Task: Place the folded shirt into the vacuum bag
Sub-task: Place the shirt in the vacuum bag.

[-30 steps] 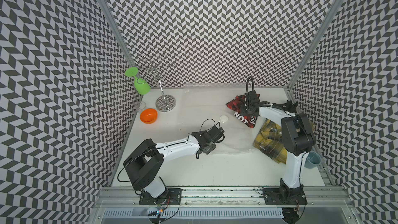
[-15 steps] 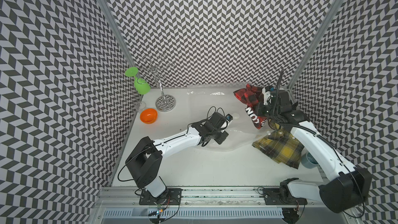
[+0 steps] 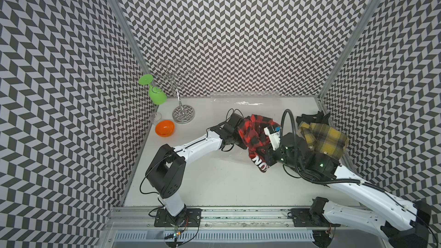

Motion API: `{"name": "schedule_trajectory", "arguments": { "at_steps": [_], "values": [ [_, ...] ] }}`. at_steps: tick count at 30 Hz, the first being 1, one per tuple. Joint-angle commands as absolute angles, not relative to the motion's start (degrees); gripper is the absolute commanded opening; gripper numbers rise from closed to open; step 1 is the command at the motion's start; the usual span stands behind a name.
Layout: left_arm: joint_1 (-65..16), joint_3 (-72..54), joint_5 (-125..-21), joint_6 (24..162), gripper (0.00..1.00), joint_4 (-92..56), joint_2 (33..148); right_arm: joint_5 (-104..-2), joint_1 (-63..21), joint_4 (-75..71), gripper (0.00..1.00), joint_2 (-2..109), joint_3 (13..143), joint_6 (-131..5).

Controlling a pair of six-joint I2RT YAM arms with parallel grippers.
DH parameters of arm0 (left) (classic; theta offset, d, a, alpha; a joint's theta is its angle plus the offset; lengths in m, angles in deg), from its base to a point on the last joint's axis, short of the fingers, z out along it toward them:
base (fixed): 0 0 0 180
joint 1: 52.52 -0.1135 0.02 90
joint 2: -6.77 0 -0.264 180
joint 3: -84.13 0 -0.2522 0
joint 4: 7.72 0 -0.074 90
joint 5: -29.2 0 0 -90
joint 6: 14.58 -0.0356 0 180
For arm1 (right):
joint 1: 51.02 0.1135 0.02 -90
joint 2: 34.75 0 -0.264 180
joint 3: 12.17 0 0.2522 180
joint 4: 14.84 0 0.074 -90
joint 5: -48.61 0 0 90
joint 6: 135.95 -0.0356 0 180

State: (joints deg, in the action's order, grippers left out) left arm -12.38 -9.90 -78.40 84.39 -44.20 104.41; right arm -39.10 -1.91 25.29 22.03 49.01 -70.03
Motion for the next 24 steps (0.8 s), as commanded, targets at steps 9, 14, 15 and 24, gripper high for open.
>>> {"name": "schedule_trajectory", "arguments": {
  "at_steps": [9, 14, 15, 24],
  "values": [
    [-15.1, -5.8, -84.2, 85.4, 0.00, -44.7, 95.9, -29.6, -4.0, 24.0, 0.00, 29.3, 35.3, -80.6],
    [-15.1, -5.7, -84.3, 86.2, 0.00, -44.3, 93.0, -31.5, -3.7, 27.8, 0.00, 37.6, 38.8, -78.6],
    [-15.1, -6.1, -84.3, 86.2, 0.00, -43.9, 92.7, -31.2, -3.3, 28.0, 0.00, 37.8, 39.9, -78.2],
    [-14.8, -9.2, -84.2, 86.5, 0.00, -40.6, 94.5, -42.4, -2.8, 22.7, 0.00, 34.1, 45.5, -76.1]
  ]
}}
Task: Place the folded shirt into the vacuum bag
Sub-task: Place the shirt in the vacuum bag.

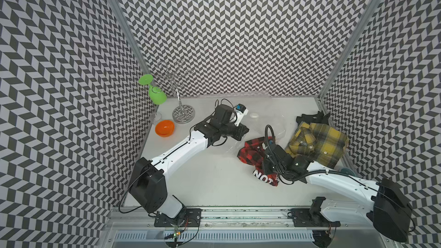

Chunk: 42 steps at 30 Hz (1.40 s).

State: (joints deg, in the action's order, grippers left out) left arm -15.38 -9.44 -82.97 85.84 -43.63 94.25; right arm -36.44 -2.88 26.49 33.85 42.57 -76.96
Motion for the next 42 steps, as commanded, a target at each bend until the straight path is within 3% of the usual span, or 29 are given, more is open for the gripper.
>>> {"name": "schedule_trajectory", "arguments": {
  "at_steps": [1, 4, 7, 14, 17, 23, 27, 35, 39, 42],
  "values": [
    [-14.6, -9.0, -84.3, 86.4, 0.00, -40.4, 94.8, -44.0, -2.5, 23.3, 0.00, 34.8, 47.0, -76.2],
    [-13.5, -8.4, -84.5, 86.0, 0.00, -40.2, 95.1, -44.8, -1.6, 21.3, 0.00, 33.3, 50.6, -77.6],
    [-13.1, -8.5, -84.4, 85.5, 0.00, -41.2, 94.6, -37.9, -1.8, 19.2, 0.00, 31.4, 53.7, -79.6],
    [-13.0, -10.4, -86.5, 84.8, 0.00, -42.2, 89.6, -31.4, -10.4, 12.7, 0.00, 34.2, 50.0, -80.2],
    [-13.4, -10.2, -86.6, 84.3, 0.00, -42.0, 88.7, -33.8, -8.4, 10.1, 0.00, 37.8, 48.2, -77.8],
    [-16.0, -7.9, -84.9, 83.6, 0.00, -42.4, 91.2, -28.6, -4.2, 14.4, 0.00, 46.1, 42.3, -80.7],
    [-16.2, -6.5, -85.4, 84.2, 0.00, -41.7, 91.5, -32.6, -6.1, 12.6, 0.00, 46.2, 39.7, -80.0],
    [-15.6, -10.9, -86.6, 85.9, 0.00, -39.1, 92.3, -37.4, -6.0, 9.1, 0.01, 39.9, 48.2, -74.1],
    [-14.9, -11.1, -86.8, 86.1, 0.00, -38.2, 92.6, -42.4, -6.8, 4.3, 0.12, 42.6, 47.2, -75.3],
    [-14.6, -12.0, -86.0, 86.0, 0.00, -38.4, 92.9, -52.3, -10.4, 4.8, 0.43, 47.5, 46.6, -74.9]
  ]
}}
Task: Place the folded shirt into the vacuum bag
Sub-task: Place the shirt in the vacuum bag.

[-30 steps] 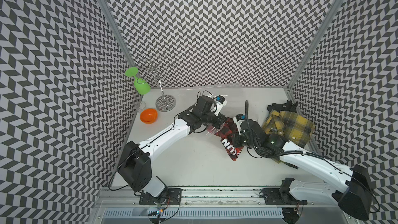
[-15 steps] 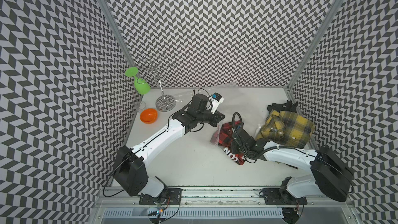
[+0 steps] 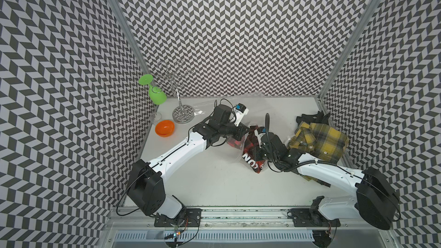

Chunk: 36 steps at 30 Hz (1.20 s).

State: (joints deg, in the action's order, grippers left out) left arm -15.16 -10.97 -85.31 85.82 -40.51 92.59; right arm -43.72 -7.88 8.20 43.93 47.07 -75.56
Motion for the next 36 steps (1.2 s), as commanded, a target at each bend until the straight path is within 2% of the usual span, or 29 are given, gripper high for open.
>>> {"name": "schedule_trajectory", "arguments": {
  "at_steps": [1, 2, 5, 12, 15, 17, 18, 22, 25, 26, 29, 31, 36],
  "values": [
    [-14.6, -12.5, -85.8, 85.7, 0.00, -38.4, 92.9, -55.0, -11.4, 4.7, 0.54, 48.8, 46.3, -74.1],
    [-14.7, -13.1, -85.6, 85.7, 0.00, -38.3, 92.9, -56.5, -12.0, 4.6, 0.63, 49.3, 45.8, -73.4],
    [-14.6, -14.3, -84.9, 85.2, 0.00, -38.6, 93.0, -61.2, -13.9, 4.7, 1.00, 46.4, 45.2, -72.4],
    [-14.6, -15.4, -83.8, 84.6, 0.00, -39.4, 92.0, -65.6, -21.7, 12.5, 0.99, 36.0, 46.3, -71.4],
    [-14.6, -15.6, -83.8, 84.9, 0.00, -39.4, 91.4, -58.5, -23.9, 17.1, 1.00, 32.9, 45.8, -71.6],
    [-14.5, -15.9, -83.8, 85.4, 0.00, -39.0, 91.2, -51.8, -24.1, 21.3, 0.91, 31.9, 46.2, -72.7],
    [-14.5, -16.0, -83.7, 85.8, 0.00, -38.7, 91.2, -49.9, -24.0, 23.2, 0.83, 31.3, 46.4, -74.1],
    [-14.2, -16.8, -83.2, 86.8, 0.00, -37.6, 91.5, -56.2, -23.0, 18.3, 0.52, 25.5, 38.8, -85.7],
    [-13.9, -17.0, -82.3, 87.9, 0.00, -36.9, 91.8, -57.6, -20.1, 14.8, 0.42, 20.8, 31.9, -98.3],
    [-13.7, -17.1, -82.1, 88.1, 0.00, -36.7, 91.9, -57.7, -18.8, 13.8, 0.43, 19.2, 29.8, -102.2],
    [-12.8, -17.6, -81.7, 88.5, 0.00, -36.2, 91.9, -58.1, -15.2, 7.2, 0.58, 14.6, 22.3, -113.4],
    [-12.0, -17.8, -81.8, 88.5, 0.00, -36.2, 92.1, -58.6, -14.7, 0.0, 0.64, 13.6, 16.5, -118.9],
    [-10.4, -17.4, -82.4, 87.8, 0.00, -37.2, 92.5, -57.0, -13.6, -13.6, 0.64, 15.1, 8.8, -126.5]
  ]
}}
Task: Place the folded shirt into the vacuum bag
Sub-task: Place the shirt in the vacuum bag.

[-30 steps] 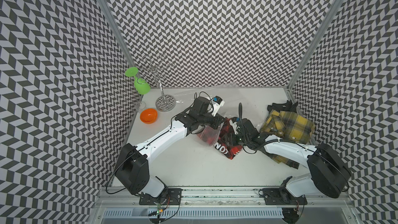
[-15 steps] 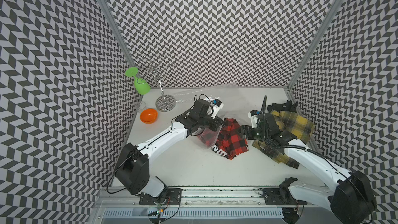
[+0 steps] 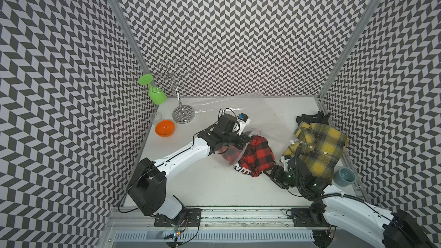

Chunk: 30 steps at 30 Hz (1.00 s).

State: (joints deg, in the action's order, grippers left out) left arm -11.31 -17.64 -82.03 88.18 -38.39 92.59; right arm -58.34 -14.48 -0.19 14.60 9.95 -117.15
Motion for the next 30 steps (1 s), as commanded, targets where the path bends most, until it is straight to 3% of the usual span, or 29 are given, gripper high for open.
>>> {"name": "schedule_trajectory", "arguments": {
  "at_steps": [1, 10, 14, 16, 22, 30],
  "values": [
    [-10.3, -17.4, -82.5, 87.8, 0.00, -37.1, 92.6, -55.7, -13.3, -14.6, 0.64, 15.7, 8.8, -126.6],
    [-8.6, -16.7, -83.2, 87.4, 0.00, -36.7, 94.3, -49.3, -13.0, -26.2, 0.47, 22.9, 13.4, -120.4],
    [-8.6, -17.1, -83.1, 87.1, 0.00, -37.0, 93.9, -45.7, -13.0, -26.2, 0.46, 24.0, 19.4, -114.8],
    [-8.7, -17.1, -83.0, 87.1, 0.00, -37.0, 93.7, -43.2, -13.1, -24.6, 0.48, 26.0, 21.2, -111.8],
    [-8.6, -16.5, -82.6, 87.1, 0.00, -36.9, 93.9, -48.8, -14.3, -20.9, 0.64, 32.6, 20.3, -106.3],
    [-8.6, -15.7, -82.9, 87.6, 0.00, -36.4, 95.4, -48.8, -14.1, -12.5, 0.81, 22.7, 17.4, -104.0]
  ]
}}
